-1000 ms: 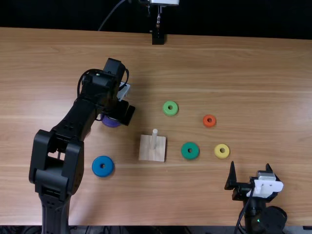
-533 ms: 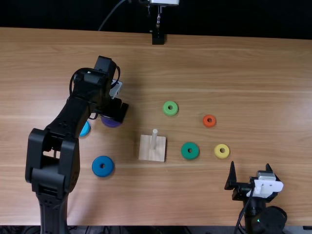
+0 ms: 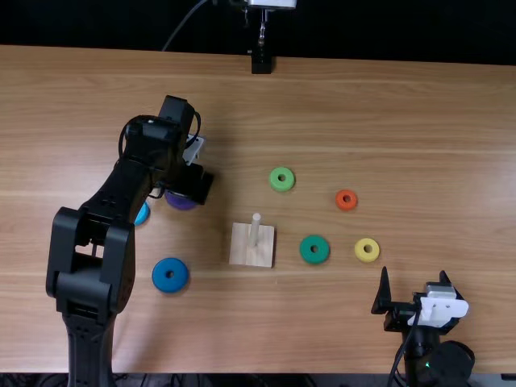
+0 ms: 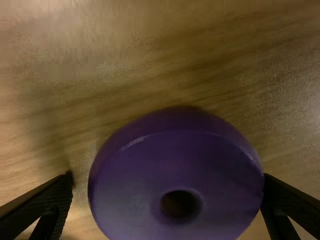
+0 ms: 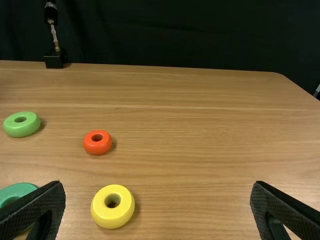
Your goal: Build the Hanoi tower: stack the rings onto the peg from bottom to top in this color order: purple, dark blue, light blue, dark green, light green, yellow, orange.
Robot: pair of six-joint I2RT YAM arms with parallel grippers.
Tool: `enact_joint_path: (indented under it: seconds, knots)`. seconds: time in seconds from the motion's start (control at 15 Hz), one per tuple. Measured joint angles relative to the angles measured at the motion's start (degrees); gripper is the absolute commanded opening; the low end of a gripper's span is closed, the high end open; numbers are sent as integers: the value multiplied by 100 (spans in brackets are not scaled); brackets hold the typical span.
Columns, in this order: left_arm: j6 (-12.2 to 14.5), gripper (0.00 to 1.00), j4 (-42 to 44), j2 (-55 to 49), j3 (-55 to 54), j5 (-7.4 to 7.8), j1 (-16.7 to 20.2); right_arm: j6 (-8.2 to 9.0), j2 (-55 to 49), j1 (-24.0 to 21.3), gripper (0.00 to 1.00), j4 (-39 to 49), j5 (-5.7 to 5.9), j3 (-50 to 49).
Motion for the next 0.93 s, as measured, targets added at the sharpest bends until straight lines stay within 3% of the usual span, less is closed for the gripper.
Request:
enact_joint_path:
  seconds: [0.6,0.67,0.8,0.93]
  knots:
    - [2,100,-39,74,63,-37,-13,-2,0,0,100,0,2,0]
    - [2,97,-46,74,61,-44,-37,-2,0,0,100,0,-2,0]
    - [2,51,2,74,63,-48,-79,-2,0,0,100,-2,0,0]
    - [7,25,22,74,63,-39,-125,0,0,0,100,0,0,0]
